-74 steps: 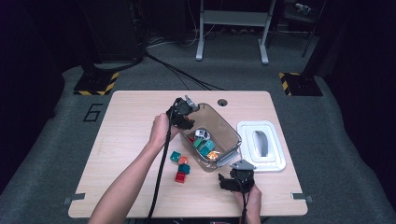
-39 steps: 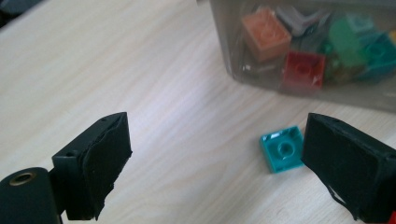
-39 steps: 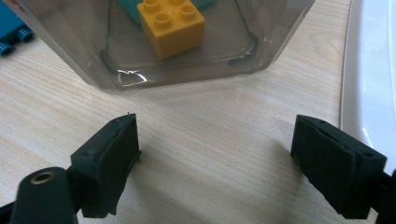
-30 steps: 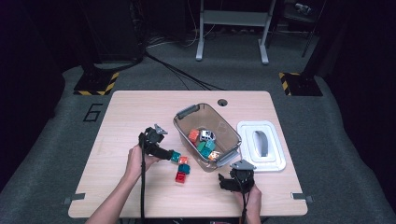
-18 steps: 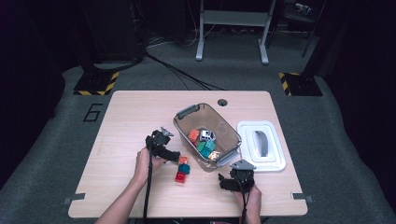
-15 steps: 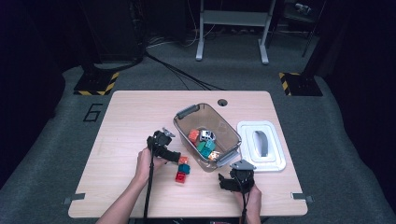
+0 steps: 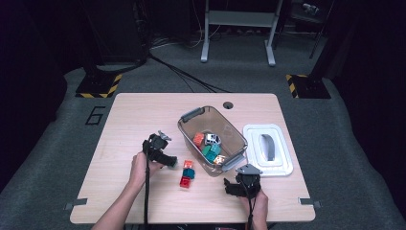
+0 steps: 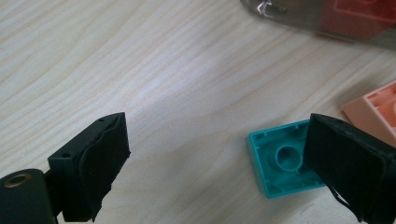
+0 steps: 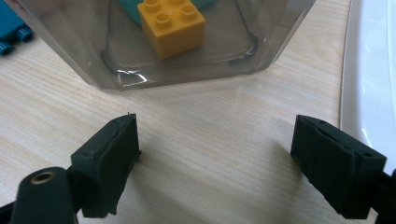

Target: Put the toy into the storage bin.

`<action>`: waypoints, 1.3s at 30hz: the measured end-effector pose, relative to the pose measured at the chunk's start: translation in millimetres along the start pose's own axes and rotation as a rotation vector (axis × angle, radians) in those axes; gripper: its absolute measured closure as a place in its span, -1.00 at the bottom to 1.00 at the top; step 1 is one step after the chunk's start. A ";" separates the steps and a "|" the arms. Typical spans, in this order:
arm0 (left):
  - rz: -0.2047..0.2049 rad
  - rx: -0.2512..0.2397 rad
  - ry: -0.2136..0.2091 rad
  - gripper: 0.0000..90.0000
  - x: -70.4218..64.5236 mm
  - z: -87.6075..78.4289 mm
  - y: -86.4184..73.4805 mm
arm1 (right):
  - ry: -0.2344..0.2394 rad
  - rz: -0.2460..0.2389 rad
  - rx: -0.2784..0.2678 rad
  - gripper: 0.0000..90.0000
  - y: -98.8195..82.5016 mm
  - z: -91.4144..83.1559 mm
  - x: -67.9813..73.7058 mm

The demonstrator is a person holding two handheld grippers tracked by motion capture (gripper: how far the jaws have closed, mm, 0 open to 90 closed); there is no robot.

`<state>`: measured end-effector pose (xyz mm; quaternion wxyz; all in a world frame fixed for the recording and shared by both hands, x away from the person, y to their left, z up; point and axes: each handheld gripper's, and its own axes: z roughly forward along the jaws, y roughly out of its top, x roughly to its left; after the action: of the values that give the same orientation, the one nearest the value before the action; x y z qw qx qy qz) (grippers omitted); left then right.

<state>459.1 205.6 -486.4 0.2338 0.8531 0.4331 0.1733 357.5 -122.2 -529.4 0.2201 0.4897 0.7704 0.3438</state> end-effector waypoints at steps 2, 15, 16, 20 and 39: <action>-0.001 -0.013 -0.005 -0.85 -2.9 -2.6 0.6 | 0.005 -0.001 0.001 -0.67 0.0 -0.3 0.1; 0.015 0.029 -0.107 -0.53 -13.9 7.3 2.6 | -0.002 0.005 -0.002 -0.67 0.0 0.3 0.0; 0.012 0.028 -0.114 -0.39 -13.6 7.2 2.2 | -0.003 0.004 -0.002 -0.67 0.0 0.3 0.1; 0.010 0.038 -0.125 -0.21 -12.8 7.2 1.6 | 0.002 -0.002 0.002 -0.67 -0.1 -0.2 -0.1; 0.036 0.024 -0.121 0.31 -11.6 -0.6 3.5 | -0.002 0.006 -0.002 -0.67 0.1 0.3 -0.1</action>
<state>454.5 194.4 -485.1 0.2463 0.8723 0.4048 0.1206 357.8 -122.1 -529.6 0.2202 0.4920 0.7685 0.3448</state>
